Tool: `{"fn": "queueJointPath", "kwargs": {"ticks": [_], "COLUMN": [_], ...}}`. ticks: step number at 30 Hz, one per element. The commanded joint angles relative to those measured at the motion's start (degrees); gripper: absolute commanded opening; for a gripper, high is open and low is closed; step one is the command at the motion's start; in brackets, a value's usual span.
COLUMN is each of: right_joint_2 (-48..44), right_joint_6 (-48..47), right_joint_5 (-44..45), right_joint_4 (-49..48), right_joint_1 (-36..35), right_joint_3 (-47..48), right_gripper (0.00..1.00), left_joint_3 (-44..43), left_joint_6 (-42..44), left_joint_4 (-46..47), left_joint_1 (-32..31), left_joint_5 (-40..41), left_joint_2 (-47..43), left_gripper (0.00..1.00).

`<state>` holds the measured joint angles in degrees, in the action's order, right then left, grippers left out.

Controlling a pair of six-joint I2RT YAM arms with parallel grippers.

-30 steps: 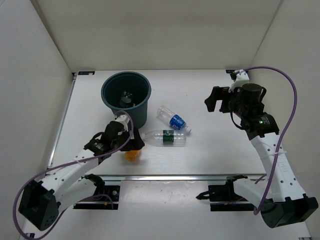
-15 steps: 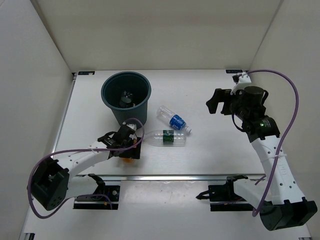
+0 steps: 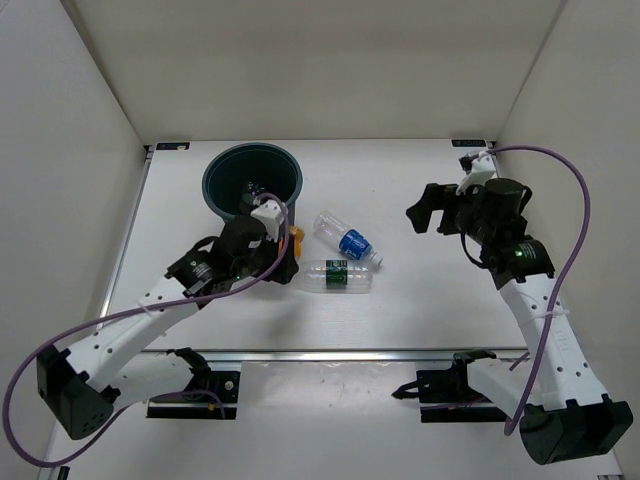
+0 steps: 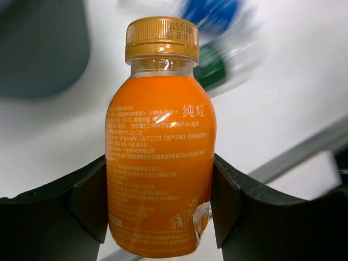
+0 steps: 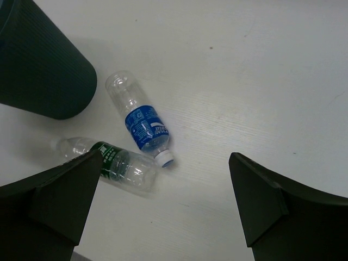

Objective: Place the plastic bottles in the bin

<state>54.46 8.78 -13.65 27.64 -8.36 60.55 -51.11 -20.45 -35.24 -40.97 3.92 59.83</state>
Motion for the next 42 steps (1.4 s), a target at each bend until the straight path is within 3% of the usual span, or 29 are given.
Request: {"fn": "queueJointPath", "kwargs": {"ticks": [1, 5, 10, 15, 17, 20, 22, 26, 32, 38, 42], "right_joint_2": [0.82, 2.14, 6.88, 12.07, 13.48, 14.45, 14.98, 16.30, 21.12, 28.40, 34.74], "right_joint_6": [-0.52, -0.43, -0.33, -2.71, -3.15, -3.24, -3.85, -5.43, -10.96, -14.57, -16.50], "right_joint_5": [-2.70, -4.45, -7.36, -3.75, -3.31, -3.49, -4.28, -3.93, -1.12, -0.76, 2.13], "right_joint_4": [-3.47, -6.71, -9.88, -10.41, -10.93, -12.78, -13.48, -12.96, -10.59, -10.59, -8.74], "right_joint_1": [-2.45, -3.95, -5.52, -9.65, -10.27, -10.10, -10.01, -11.41, -15.01, -16.77, -17.92], "right_joint_3": [-2.02, -5.52, -7.99, -7.47, -7.21, -7.21, -6.59, -5.27, -0.89, 3.86, 8.52], "right_gripper": [0.99, 0.99, 0.99, 0.99, 0.99, 0.99, 0.99, 0.99, 1.00, 1.00, 0.99], "left_joint_3": [-8.72, -17.16, -27.43, -42.82, -46.35, -42.51, -42.14, -43.29, -44.87, -26.89, -14.73], "left_joint_6": [2.25, 2.61, 3.85, -2.48, -3.71, -4.69, -4.51, -2.93, -1.17, -5.91, -13.45], "left_joint_4": [-1.15, 5.60, 11.42, 1.08, -2.01, 0.95, 1.23, 0.61, -2.89, -5.79, -18.70], "left_joint_1": [-2.01, 2.91, 9.14, 18.37, 20.30, 20.76, 20.67, 20.32, 18.65, 18.29, 19.08], "left_joint_5": [-0.14, 3.27, 15.84, 20.06, 15.78, 14.44, 13.93, 14.53, 17.24, 16.82, 17.08], "left_joint_2": [-2.96, -0.69, 11.94, 28.11, 30.86, 29.64, 28.76, 28.33, 24.11, 3.05, -7.60], "left_gripper": [0.63, 0.60, 0.64, 0.60, 0.62, 0.71, 0.72, 0.99, 0.99, 0.99, 0.99]}}
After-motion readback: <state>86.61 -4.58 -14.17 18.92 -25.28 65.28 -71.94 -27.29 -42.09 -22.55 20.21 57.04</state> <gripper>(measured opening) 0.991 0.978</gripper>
